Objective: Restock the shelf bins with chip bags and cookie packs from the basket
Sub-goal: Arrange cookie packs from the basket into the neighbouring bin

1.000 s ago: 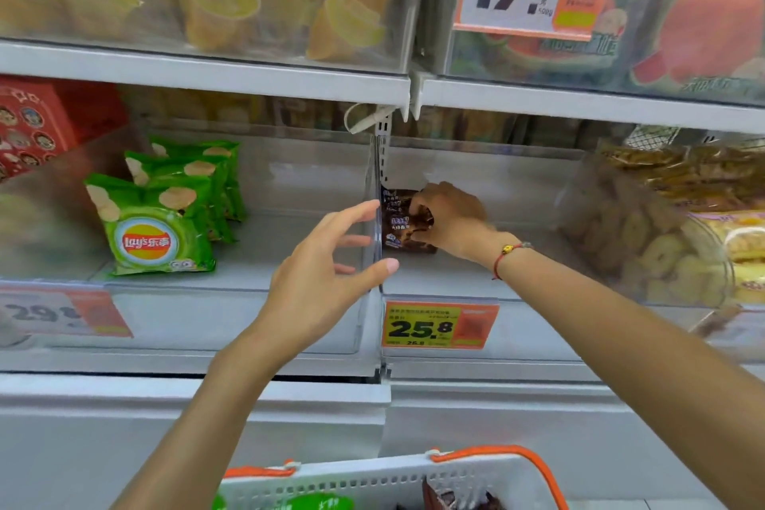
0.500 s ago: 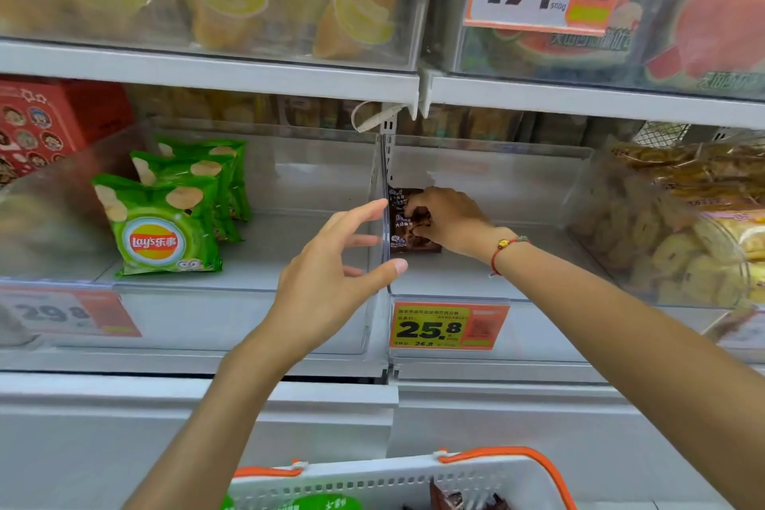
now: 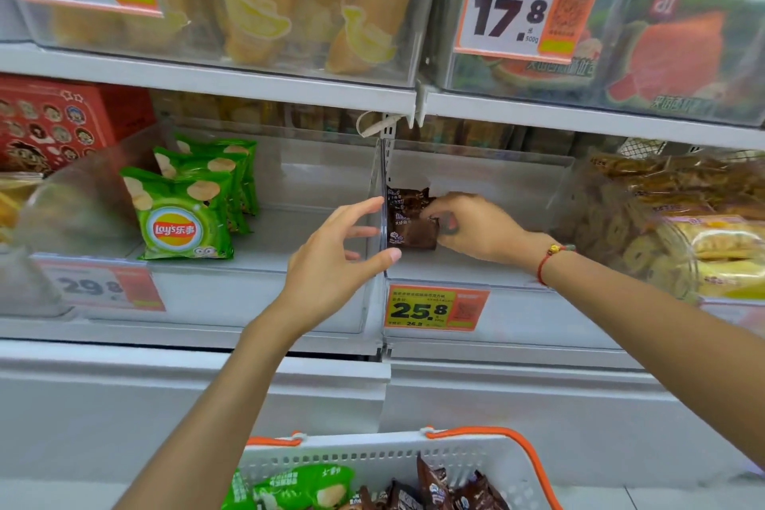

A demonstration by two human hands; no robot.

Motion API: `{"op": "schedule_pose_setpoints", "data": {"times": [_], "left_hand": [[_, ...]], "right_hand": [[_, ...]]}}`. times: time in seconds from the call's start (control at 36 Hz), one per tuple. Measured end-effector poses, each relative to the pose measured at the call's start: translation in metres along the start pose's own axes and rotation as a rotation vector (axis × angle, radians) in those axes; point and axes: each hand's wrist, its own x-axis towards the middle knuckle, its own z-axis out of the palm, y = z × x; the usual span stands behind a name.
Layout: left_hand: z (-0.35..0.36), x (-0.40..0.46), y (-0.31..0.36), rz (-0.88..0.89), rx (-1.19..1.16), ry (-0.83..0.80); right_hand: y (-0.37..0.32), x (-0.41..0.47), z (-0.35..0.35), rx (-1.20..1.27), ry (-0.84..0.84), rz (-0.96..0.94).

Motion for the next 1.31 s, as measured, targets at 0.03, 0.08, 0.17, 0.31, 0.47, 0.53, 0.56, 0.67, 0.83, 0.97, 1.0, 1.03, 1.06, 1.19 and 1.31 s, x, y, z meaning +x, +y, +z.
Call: {"op": "schedule_pose_setpoints", "data": {"times": [0.03, 0.08, 0.17, 0.31, 0.47, 0.53, 0.56, 0.67, 0.83, 0.97, 1.0, 1.03, 1.06, 1.19, 1.31], "left_hand": [[0.001, -0.001, 0.001, 0.005, -0.004, 0.018], [0.002, -0.004, 0.003, 0.021, -0.013, 0.070], [0.006, -0.013, 0.011, 0.062, 0.003, 0.173], [0.014, -0.047, 0.026, 0.108, 0.065, 0.293], [0.033, -0.087, 0.017, -0.095, 0.087, 0.076], [0.041, -0.099, 0.005, -0.194, 0.172, -0.048], [0.045, -0.104, -0.002, -0.242, 0.219, -0.125], [0.060, -0.126, -0.035, -0.407, 0.388, -0.478], [0.085, -0.158, -0.069, -0.423, 0.727, -0.909], [0.102, -0.183, -0.098, -0.357, 0.825, -1.048], [0.104, -0.188, -0.103, -0.340, 0.833, -1.055], [0.105, -0.192, -0.105, -0.320, 0.843, -1.044], [0.106, -0.193, -0.107, -0.301, 0.849, -1.021], [0.110, -0.178, -0.113, -0.371, 0.783, -1.004], [0.120, -0.168, -0.109, -0.495, 0.706, -0.927]], "right_hand": [[-0.003, -0.011, -0.005, -0.018, -0.003, -0.006], [-0.009, -0.034, -0.013, -0.018, 0.013, -0.014], [-0.020, -0.073, -0.022, 0.056, 0.148, -0.044], [-0.040, -0.135, -0.014, 0.208, 0.317, -0.116], [-0.047, -0.183, 0.039, 0.274, 0.037, -0.070], [-0.047, -0.188, 0.059, 0.232, -0.119, -0.022], [-0.047, -0.190, 0.068, 0.192, -0.208, -0.007], [-0.053, -0.186, 0.103, 0.088, -0.533, 0.027], [-0.060, -0.185, 0.157, 0.026, -0.724, 0.161], [-0.051, -0.200, 0.188, 0.051, -0.765, 0.291], [-0.050, -0.202, 0.196, 0.099, -0.767, 0.319], [-0.049, -0.204, 0.202, 0.135, -0.763, 0.340], [-0.049, -0.206, 0.207, 0.170, -0.747, 0.365], [-0.049, -0.213, 0.225, 0.229, -0.602, 0.409], [-0.052, -0.210, 0.218, 0.282, -0.579, 0.380]]}}
